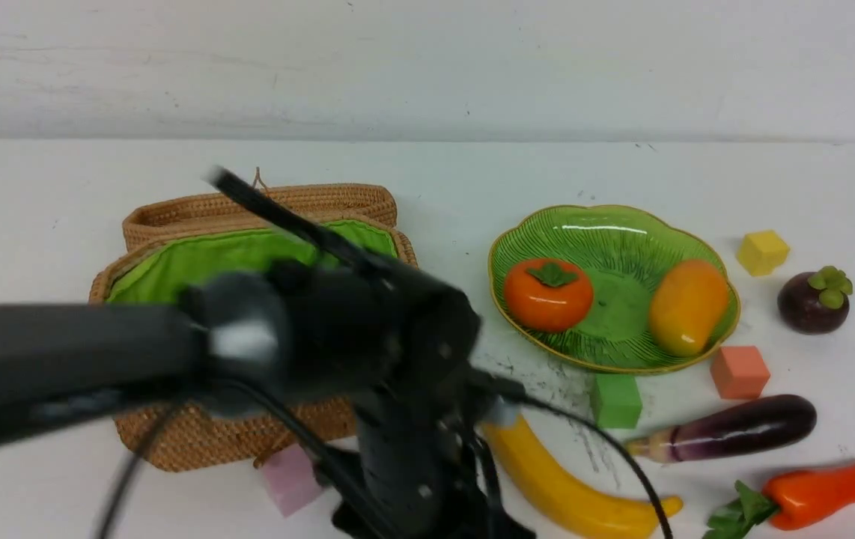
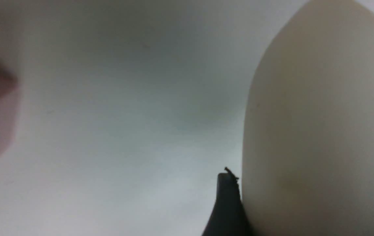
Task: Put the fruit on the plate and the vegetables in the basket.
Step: Take a daikon with your left arm and place it on the basket on the left.
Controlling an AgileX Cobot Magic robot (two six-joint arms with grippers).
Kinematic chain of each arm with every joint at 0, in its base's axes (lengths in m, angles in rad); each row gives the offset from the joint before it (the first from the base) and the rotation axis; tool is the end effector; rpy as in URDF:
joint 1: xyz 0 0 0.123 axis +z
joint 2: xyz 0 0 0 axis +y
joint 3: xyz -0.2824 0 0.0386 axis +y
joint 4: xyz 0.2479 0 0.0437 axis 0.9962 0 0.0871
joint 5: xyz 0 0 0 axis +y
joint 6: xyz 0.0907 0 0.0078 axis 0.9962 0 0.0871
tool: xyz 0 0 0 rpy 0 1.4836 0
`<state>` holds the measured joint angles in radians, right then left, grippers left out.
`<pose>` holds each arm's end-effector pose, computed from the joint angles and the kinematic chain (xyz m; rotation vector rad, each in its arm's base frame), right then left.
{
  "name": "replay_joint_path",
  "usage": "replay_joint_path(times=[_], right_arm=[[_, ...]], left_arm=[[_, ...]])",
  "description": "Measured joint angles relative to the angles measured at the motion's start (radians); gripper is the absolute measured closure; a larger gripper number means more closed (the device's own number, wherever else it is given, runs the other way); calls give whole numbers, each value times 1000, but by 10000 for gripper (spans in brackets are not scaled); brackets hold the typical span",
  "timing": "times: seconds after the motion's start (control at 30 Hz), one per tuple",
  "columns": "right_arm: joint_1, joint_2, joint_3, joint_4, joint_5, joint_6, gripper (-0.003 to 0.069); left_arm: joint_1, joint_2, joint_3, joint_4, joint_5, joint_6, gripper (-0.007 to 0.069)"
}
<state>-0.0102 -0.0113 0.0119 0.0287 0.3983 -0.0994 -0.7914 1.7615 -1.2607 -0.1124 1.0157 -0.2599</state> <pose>0.0517 0.0005 0.1739 -0.0667 1.8814 -0.0465 0.2347 -0.2499 0.2226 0.7258 2.9726 -0.2408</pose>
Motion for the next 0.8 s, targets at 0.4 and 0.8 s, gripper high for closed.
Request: replay_joint_path(times=[0.4,0.8], right_arm=[[0,0,0,0,0,0,414],[0,0,0,0,0,0,414]], left_arm=[[473,-267,-139,155,-129,15,123],[480,-81,-142,210,-261,352,123]])
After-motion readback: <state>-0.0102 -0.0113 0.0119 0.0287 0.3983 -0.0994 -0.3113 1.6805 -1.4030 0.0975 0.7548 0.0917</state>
